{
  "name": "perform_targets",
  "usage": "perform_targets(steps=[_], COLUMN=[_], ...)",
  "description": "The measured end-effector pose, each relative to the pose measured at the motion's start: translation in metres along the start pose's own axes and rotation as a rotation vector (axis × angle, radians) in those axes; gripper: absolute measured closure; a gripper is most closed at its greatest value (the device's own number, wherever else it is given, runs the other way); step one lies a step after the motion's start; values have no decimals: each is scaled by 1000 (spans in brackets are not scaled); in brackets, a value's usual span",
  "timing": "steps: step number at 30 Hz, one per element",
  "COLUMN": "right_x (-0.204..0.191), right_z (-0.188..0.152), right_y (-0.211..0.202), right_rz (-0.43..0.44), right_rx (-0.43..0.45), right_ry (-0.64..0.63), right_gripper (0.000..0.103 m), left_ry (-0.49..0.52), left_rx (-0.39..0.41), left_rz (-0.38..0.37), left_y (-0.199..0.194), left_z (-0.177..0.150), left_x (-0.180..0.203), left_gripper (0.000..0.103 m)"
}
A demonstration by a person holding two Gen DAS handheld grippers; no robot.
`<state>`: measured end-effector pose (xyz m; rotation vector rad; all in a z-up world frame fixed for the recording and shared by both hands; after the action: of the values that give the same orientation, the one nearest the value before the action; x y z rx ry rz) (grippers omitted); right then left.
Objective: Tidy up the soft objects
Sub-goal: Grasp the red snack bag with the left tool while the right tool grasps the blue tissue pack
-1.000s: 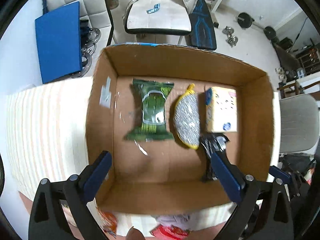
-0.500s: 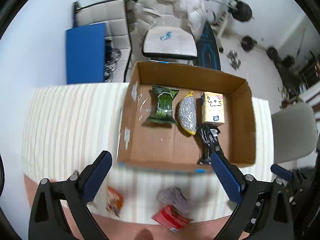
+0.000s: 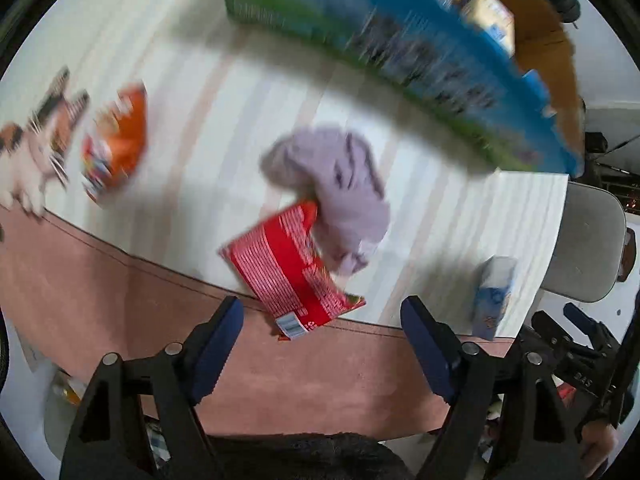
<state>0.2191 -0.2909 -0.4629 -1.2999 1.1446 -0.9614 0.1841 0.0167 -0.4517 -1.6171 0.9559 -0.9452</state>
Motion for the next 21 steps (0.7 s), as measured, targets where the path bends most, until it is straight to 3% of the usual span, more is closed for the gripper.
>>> perform_targets(steps=[3,8,9,11,13,17,19,21], right_x=[5,1,0,-1,-5,-24,-25,-21], right_z=[-3,-6,-7,-9,-15,-28,-27,-22], right_y=[25,58,62,73,78,78,70,62], right_rz=[21,83,103,155,211,312,289,212], right_rx=[-40,-62,-66,-83,-107,-129,-94,-46], right_ry=[-1,11,25,63,99,109,81,31], right_gripper=[0,0,2,7,8,8,8,8], left_ry=[-61,-130,-125,-88,-49,102,156,177], left_rx=[-44,-77,-71,-67,-47,3,21,15], left_rz=[-38,-12,4,60,101,277,332,338], left_y=[25,63,67,73,73,66,64,65], left_z=[-6,-5,-5,-9,-13,-18,-18,-19], left_x=[0,-6,-6,-8,-8,-15,-15,-14], left_gripper=[24,24,36,48,50,53,53,53])
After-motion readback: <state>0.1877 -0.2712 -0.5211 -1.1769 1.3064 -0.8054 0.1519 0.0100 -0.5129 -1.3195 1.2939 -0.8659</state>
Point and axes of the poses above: each gripper's, at about its wrist camera, not at the fingertips, and y roughly the way its jaws point, x to its right, z to its top, the point moved 9 cm from there along y, roughly the way its jaws point, and after that the axes turned 7 degrees about z, right-handed, at the moved point
